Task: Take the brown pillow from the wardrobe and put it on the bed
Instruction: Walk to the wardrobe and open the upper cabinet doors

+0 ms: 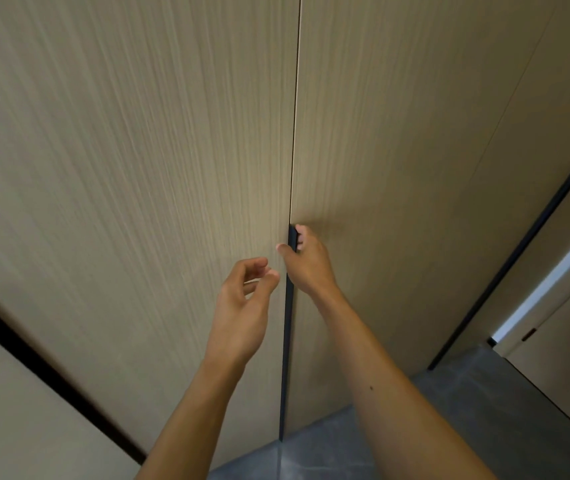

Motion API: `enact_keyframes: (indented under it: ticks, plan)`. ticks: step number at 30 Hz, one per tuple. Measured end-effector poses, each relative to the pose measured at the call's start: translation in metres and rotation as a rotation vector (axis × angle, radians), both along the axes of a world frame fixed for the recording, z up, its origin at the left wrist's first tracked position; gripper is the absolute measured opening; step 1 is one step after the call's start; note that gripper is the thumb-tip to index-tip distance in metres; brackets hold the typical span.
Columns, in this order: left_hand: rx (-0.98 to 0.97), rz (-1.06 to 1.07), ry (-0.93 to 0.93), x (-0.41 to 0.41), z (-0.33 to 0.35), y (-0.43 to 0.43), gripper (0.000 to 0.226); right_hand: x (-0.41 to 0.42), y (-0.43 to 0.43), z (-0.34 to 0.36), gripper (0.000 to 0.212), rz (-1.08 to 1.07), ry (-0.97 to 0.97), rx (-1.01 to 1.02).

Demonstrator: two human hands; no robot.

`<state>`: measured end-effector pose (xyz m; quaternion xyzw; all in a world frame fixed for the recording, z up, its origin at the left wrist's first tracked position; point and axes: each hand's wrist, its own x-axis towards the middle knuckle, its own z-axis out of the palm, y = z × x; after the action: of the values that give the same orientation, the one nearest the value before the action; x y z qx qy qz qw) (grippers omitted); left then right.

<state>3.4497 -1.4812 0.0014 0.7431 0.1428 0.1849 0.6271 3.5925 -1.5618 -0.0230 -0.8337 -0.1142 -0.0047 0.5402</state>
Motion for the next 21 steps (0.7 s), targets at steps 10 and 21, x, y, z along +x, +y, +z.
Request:
enact_keyframes:
  ticks: [10, 21]
  plan:
    - [0.078, -0.034, -0.078, 0.019, 0.018, -0.008, 0.026, -0.022, -0.023, -0.010, 0.042, -0.030, -0.035, 0.079]
    - [0.143, -0.416, -0.296, 0.048, 0.058, -0.087, 0.062, -0.102, -0.110, -0.022, 0.015, -0.303, -0.117, 0.201]
